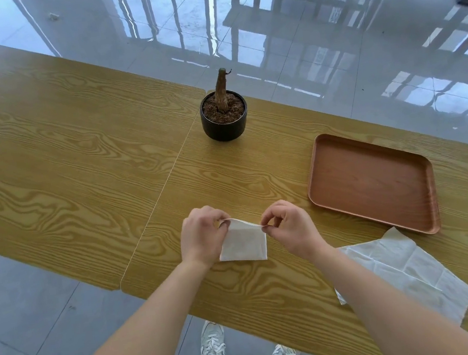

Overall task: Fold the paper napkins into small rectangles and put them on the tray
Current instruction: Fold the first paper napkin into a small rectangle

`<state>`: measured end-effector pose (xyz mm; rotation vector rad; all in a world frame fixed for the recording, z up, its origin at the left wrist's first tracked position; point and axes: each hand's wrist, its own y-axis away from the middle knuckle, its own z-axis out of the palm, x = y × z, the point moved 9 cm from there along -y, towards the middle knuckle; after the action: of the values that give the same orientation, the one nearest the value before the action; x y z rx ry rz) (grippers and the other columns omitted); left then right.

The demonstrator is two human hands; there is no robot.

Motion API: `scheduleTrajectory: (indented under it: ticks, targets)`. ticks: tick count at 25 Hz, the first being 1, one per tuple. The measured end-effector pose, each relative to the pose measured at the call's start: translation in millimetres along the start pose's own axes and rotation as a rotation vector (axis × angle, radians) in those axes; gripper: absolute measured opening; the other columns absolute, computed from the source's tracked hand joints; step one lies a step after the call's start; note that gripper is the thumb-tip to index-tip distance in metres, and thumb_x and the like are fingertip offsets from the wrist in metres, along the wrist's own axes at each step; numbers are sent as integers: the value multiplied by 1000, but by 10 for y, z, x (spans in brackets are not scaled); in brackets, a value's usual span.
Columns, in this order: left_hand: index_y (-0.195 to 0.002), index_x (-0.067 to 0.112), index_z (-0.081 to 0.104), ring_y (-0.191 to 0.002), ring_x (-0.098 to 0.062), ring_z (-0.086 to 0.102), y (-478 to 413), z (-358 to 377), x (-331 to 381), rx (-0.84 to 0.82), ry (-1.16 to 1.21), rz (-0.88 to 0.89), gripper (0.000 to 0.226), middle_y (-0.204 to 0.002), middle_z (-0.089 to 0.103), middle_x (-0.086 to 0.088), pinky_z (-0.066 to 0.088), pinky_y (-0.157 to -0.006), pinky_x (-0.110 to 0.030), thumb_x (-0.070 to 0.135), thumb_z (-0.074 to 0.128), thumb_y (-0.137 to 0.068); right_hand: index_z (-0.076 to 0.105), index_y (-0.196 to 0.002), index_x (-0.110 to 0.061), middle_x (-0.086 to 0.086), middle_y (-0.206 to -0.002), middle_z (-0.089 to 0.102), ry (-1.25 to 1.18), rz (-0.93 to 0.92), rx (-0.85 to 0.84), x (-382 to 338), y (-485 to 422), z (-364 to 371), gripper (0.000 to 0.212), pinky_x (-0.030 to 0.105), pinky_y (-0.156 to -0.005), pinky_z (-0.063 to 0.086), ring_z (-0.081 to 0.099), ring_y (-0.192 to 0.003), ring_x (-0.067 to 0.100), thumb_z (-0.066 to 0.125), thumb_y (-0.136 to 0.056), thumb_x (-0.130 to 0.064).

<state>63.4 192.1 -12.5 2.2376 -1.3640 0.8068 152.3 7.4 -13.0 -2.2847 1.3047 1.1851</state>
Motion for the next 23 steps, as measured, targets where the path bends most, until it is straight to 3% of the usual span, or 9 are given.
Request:
scheduleTrajectory:
  ticks: [3, 9, 14, 16, 18, 19, 21, 23]
  targets:
    - [-77, 20, 76, -79, -22, 60, 284, -35, 109, 42, -154, 230, 17, -83, 67, 3, 46, -67, -39, 6, 83, -72, 74, -80, -18, -8, -87, 60, 58, -32, 11, -12, 170, 63, 15, 33, -65, 52, 55, -64, 13, 81, -78, -6]
    - [-73, 15, 71, -79, -30, 64, 563, 94, 189, 32, -380, 502, 20, -88, 69, -7, 50, -62, -38, -1, 80, -65, 74, -86, -21, -8, -89, 57, 155, -33, -18, 73, 435, 257, 9, 32, -66, 50, 49, -69, -1, 78, -83, -13]
    - [-73, 14, 68, -84, -30, 63, 709, 250, 70, -100, -448, 502, 10, -92, 67, -6, 49, -67, -40, 12, 62, -66, 74, -89, -25, -16, -86, 53, 191, 9, -87, 173, 539, 412, 6, 26, -66, 47, 53, -74, 3, 76, -85, -29]
    - [-75, 13, 68, -90, -30, 62, 720, 222, 39, -82, -414, 468, 13, -94, 66, -6, 50, -73, -43, 16, 57, -71, 73, -89, -26, -16, -83, 57, 184, 34, -52, 206, 546, 398, 8, 25, -66, 49, 55, -74, 3, 74, -87, -33]
    - [-91, 12, 70, -109, -32, 60, 681, 212, 75, -50, -379, 476, 18, -111, 66, -11, 52, -88, -49, 16, 56, -81, 68, -89, -25, -15, -81, 61, 170, 75, 42, 232, 548, 342, 7, 29, -67, 51, 57, -73, 4, 71, -90, -31]
    - [-108, 12, 69, -125, -33, 55, 670, 275, 90, -84, -398, 496, 26, -127, 63, -13, 47, -101, -50, 19, 55, -87, 65, -90, -25, -14, -81, 62, 187, 99, 65, 242, 555, 341, 8, 30, -66, 52, 58, -73, 5, 70, -91, -31]
    - [-145, 13, 47, -149, -30, 27, 692, 482, 49, -242, -482, 516, 50, -158, 36, -9, 25, -120, -49, 35, 45, -99, 62, -89, -26, -12, -84, 61, 267, 122, 63, 242, 565, 390, 11, 30, -63, 51, 57, -75, 8, 69, -90, -33]
    - [-158, 16, 17, -154, -22, -1, 742, 635, -89, -375, -557, 482, 66, -167, 6, -3, 4, -123, -46, 53, 25, -104, 61, -88, -27, -11, -86, 58, 329, 113, 48, 232, 576, 440, 12, 29, -60, 49, 57, -76, 9, 70, -89, -33]
